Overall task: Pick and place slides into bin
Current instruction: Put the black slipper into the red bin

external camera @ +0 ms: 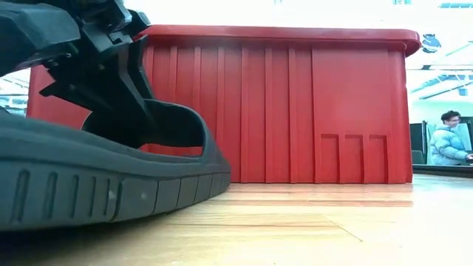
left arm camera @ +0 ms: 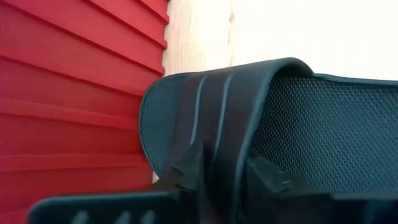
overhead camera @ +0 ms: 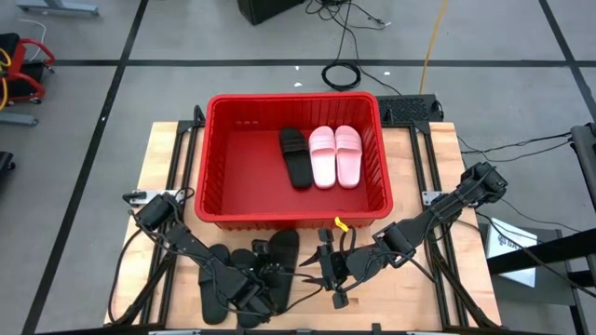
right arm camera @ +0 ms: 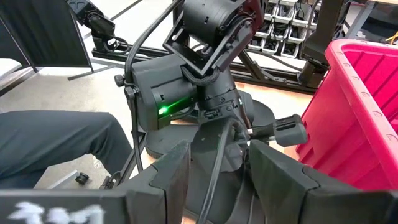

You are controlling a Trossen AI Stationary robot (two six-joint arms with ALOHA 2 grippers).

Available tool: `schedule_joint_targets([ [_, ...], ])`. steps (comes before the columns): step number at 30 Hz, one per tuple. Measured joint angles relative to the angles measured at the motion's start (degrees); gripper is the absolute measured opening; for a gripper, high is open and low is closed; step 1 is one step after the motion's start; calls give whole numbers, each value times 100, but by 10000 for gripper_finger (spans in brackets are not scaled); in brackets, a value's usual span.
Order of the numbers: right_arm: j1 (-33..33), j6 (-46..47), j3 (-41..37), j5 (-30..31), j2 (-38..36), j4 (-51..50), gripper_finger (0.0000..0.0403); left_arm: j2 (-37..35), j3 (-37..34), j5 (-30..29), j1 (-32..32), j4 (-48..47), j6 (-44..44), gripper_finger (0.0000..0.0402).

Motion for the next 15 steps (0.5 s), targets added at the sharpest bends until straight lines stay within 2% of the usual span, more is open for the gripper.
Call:
schedule_joint_targets([
  [7,0,-20,0,0,0,0,155,0,1,37,1,27,26,10],
  [15,0,-129,0,0,0,1,155,0,1,84,1,33,71,11],
])
